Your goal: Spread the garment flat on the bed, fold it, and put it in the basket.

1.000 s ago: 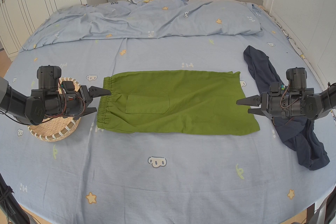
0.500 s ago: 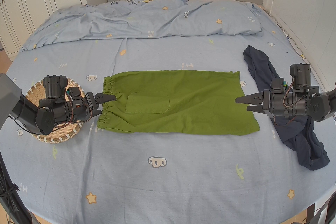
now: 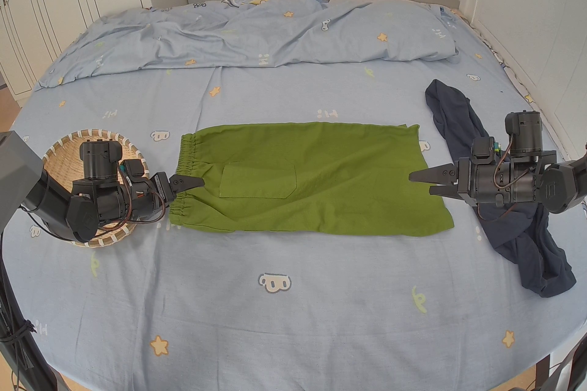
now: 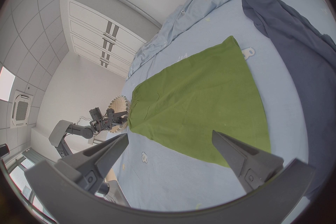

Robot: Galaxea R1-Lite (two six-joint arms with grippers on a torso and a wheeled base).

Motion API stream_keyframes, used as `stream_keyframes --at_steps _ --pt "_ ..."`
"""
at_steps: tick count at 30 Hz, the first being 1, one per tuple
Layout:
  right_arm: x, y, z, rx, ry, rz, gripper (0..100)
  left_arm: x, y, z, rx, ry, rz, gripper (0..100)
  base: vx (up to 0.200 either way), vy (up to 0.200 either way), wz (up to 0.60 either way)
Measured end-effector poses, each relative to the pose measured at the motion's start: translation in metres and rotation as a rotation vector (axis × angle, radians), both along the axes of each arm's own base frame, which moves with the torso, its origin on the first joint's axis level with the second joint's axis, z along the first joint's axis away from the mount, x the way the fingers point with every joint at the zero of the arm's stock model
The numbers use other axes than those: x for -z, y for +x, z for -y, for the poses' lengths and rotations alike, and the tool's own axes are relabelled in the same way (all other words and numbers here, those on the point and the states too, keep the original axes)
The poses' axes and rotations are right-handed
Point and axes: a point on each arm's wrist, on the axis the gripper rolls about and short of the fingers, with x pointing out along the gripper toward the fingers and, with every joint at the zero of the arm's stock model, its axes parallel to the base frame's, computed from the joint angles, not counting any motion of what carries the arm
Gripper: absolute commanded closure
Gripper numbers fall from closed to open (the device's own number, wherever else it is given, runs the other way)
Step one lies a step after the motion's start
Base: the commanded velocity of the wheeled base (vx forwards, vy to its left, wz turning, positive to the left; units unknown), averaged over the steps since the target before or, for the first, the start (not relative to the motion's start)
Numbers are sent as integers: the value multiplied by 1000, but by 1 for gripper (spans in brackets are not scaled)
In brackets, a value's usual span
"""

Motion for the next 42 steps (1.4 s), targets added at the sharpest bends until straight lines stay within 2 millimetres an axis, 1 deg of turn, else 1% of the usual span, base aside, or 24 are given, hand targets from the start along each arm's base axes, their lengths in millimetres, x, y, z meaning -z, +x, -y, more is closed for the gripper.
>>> stream_keyframes --at_steps 12,25,33,41,42 --pt "1 0 -1 -2 0 -5 0 4 4 -3 -14 53 39 0 0 0 0" --pt "2 0 -1 -3 -1 -7 0 20 13 10 20 50 24 0 0 0 0" --pt "3 -1 -5 -16 -2 -11 0 19 19 15 14 12 21 0 0 0 0" --pt "3 -2 -6 -19 -1 -12 0 13 24 15 16 -103 -17 0 0 0 0" --pt "3 -2 -6 -19 -2 -12 0 13 24 15 24 -111 -19 100 0 0 0"
